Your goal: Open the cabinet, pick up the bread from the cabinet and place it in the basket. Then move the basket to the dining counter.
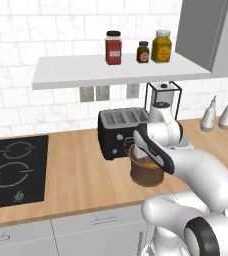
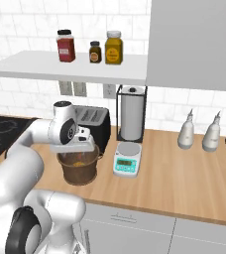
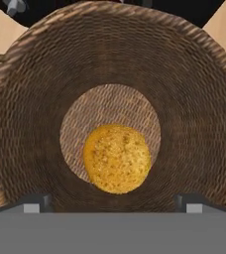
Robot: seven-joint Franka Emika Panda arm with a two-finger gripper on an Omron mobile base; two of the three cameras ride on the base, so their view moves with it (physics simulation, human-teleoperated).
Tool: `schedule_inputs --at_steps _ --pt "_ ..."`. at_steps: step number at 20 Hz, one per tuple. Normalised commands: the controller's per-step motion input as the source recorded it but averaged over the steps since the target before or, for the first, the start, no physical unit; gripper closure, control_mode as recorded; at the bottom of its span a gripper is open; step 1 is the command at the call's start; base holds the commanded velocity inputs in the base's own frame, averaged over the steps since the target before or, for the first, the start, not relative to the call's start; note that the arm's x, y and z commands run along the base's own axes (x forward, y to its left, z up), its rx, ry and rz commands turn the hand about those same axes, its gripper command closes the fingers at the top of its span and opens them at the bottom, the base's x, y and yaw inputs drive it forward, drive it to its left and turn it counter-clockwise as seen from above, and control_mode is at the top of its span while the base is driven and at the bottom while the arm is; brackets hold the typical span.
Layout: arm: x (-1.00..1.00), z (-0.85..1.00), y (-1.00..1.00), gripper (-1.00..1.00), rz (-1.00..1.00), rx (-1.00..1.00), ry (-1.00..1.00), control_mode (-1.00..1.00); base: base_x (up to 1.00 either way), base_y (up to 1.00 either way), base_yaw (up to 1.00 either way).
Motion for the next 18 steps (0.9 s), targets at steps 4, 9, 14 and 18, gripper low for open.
schedule_inputs --at_steps 4,9,14,18 --pt "0.00 0.00 0.00 -1.00 0.00 0.00 0.00 -1.00 0.00 0.00 0.00" --pt "-0.20 0.01 0.00 -1.00 0.00 0.00 -0.03 -1.00 0.00 0.00 0.00" --pt "-0.55 0.27 0.00 -1.00 -0.06 0.00 -0.14 -1.00 0.00 0.00 0.00" --pt "-0.30 0.49 -0.10 -1.00 -0.16 0.00 -0.10 -1.00 0.00 0.00 0.00"
